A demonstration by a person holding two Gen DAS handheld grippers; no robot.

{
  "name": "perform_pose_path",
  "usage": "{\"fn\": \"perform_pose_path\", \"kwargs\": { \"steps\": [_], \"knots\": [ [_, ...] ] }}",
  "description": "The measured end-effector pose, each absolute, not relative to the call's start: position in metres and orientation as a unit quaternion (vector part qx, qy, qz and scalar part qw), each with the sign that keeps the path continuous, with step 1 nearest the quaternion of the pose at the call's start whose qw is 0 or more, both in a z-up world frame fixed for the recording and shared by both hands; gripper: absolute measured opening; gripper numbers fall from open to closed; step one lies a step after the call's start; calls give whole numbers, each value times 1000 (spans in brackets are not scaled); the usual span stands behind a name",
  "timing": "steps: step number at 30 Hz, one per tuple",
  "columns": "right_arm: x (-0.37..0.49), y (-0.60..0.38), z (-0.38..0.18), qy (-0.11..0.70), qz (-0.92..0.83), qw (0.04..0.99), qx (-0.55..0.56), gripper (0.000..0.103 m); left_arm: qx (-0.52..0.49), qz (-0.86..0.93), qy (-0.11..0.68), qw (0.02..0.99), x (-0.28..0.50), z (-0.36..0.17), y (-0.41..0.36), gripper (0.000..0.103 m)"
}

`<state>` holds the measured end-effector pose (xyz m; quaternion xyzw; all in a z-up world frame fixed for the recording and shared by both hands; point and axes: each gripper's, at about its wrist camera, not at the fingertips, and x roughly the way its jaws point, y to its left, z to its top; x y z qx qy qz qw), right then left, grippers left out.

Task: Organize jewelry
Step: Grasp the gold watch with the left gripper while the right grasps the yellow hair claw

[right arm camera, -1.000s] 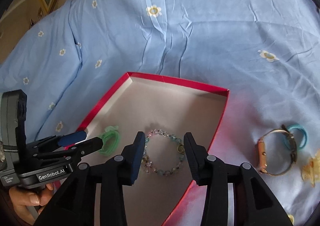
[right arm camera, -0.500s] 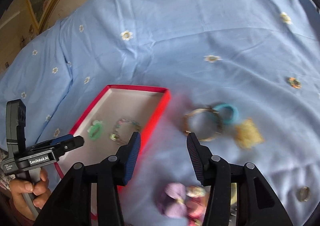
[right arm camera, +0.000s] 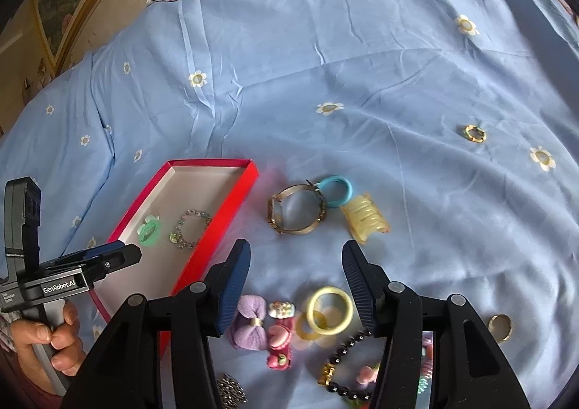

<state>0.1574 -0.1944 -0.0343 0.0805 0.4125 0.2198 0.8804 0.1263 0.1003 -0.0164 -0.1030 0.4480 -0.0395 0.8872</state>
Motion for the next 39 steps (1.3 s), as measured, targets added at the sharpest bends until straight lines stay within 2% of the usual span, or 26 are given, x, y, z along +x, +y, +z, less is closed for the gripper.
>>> {"fn": "perform_pose_path", "kwargs": {
  "steps": [7,17,27,29,30,31,33,35,37,39],
  "knots": [
    [159,-203,-37,407,213,886,65,60,-92,-61,449,887,134,-14,81,69],
    [180,-207,-49,406,217,888,17,60,-71,-102,451,884,170,-16,43,69],
    [210,-210,-68,434,230,871,18,59,-42,-118,474,872,218,-34,11,66],
    [213,-210,-71,439,234,867,21,57,-28,-108,474,873,226,-39,5,66],
    [214,-211,-73,441,235,866,22,48,-21,-105,473,875,229,-40,3,65],
    [216,-213,-75,444,232,865,24,35,-15,-103,472,875,231,-40,1,65],
    [219,-215,-77,448,229,864,31,26,-14,-114,481,869,238,-43,-3,44],
    [218,-219,-76,448,226,864,37,26,-7,-119,493,862,241,-49,-9,36],
    [217,-222,-75,445,224,866,42,26,13,-121,494,861,241,-53,-17,34],
    [215,-228,-73,441,221,868,50,26,26,-123,498,858,241,-60,-22,22]
  ]
}}
